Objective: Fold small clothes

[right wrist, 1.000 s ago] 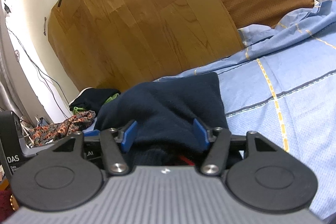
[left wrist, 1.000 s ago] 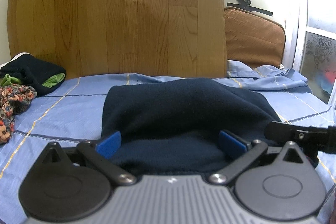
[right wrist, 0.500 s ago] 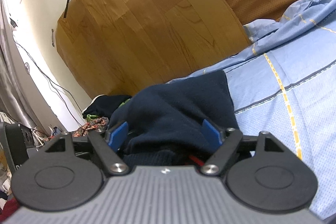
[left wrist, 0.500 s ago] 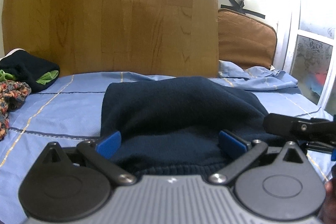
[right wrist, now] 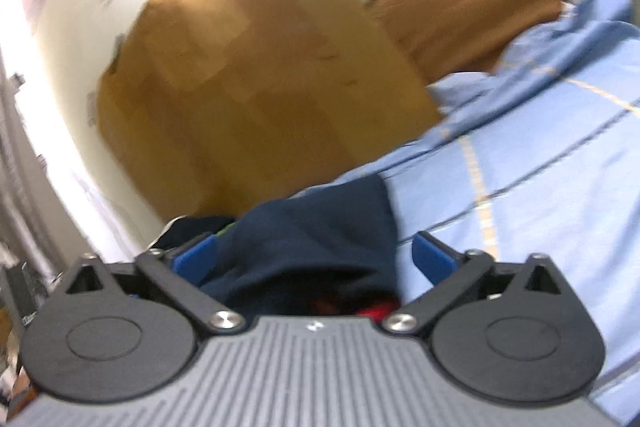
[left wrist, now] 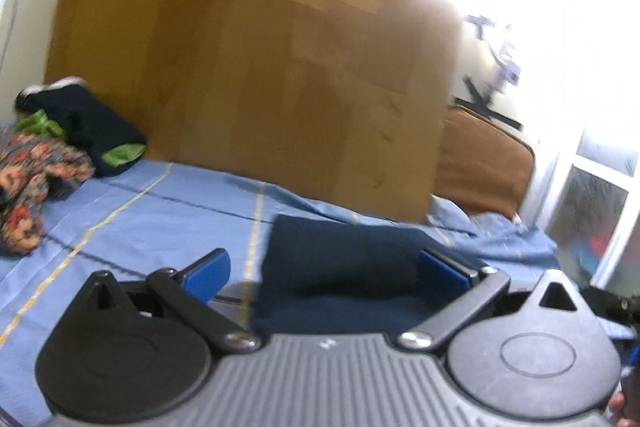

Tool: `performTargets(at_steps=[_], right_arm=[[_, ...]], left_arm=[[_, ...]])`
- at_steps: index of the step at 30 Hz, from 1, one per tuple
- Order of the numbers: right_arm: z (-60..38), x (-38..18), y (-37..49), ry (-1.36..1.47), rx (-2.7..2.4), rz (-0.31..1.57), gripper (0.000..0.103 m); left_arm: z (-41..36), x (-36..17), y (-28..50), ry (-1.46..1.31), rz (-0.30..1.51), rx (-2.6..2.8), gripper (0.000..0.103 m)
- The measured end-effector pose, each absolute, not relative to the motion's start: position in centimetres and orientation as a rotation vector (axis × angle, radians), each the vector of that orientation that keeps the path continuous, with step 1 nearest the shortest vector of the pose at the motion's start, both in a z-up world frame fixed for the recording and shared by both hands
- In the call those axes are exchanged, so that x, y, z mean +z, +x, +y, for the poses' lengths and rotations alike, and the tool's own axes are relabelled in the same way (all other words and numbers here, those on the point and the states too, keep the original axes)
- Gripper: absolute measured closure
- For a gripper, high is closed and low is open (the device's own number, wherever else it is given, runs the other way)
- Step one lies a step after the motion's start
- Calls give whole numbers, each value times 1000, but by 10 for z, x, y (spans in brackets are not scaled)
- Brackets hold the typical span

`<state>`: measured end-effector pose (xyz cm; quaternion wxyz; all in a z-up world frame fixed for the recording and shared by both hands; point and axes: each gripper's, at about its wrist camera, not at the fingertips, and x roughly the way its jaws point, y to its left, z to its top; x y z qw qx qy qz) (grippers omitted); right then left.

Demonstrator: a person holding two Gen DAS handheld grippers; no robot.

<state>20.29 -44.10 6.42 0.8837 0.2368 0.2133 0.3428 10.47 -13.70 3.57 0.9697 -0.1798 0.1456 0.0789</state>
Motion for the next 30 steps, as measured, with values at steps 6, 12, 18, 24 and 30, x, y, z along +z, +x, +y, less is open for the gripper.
performTargets(at_steps=[6,12,18,24,30], right_arm=[[-458,57,237,628,693,618,0],[-433,57,247,542,713,662,0],[-389,61,255,388,777,703,0],[-357,59,258,344,761,681,0],[-369,56,258,393,788,679,0]], left_arm=[[-97,25,128,-562,481,-10,0],[-84,3,156,-719,632,-135,0],[-89,0,172,-728,653,-161,0],[-102,-2,168,-613,605,-169,0],[-110,0,164,-534,598,-163,0]])
